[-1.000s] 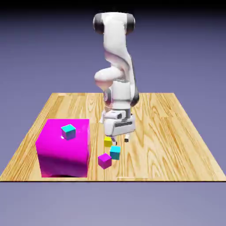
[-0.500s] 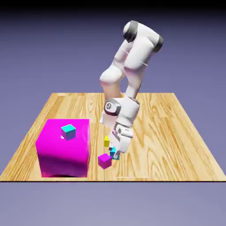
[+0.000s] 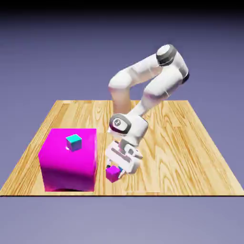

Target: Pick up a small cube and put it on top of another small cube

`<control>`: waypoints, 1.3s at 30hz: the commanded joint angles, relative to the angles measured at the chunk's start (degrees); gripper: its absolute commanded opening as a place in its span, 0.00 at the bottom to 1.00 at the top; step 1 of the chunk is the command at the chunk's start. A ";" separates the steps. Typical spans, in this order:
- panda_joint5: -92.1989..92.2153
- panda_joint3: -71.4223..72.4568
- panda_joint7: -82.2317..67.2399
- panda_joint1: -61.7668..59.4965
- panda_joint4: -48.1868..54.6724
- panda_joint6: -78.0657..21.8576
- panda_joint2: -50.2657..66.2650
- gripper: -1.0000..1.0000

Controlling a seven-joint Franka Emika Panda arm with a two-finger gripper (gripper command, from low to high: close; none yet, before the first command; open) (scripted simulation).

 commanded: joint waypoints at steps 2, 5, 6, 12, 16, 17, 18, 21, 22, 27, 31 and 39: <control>-0.86 -1.51 -0.30 1.60 -0.93 -1.49 -2.07 0.00; -3.45 -6.04 -1.20 6.41 -3.71 -5.98 -8.30 0.00; -4.31 -7.55 -1.50 8.01 -4.64 -7.47 -10.37 0.00; -6.69 -5.69 -5.07 9.39 -1.77 -17.86 -21.47 0.00; -7.16 0.80 -7.42 1.08 1.36 -27.02 -29.35 0.00; -7.27 2.43 -8.01 -0.99 2.15 -29.31 -31.32 0.00; -7.39 4.05 -8.59 -3.07 2.93 -31.60 -33.30 0.00; -7.74 8.93 -10.36 -9.30 5.28 -38.47 -39.21 0.00; -7.85 10.55 -10.94 -11.38 6.06 -40.76 -41.18 0.00; -8.44 18.67 -13.88 -21.76 9.98 -52.21 -51.04 0.00; -8.90 25.17 -16.23 -30.07 13.11 -61.37 -58.92 0.00; -10.19 36.64 -20.19 -46.68 18.19 -78.61 -73.77 0.00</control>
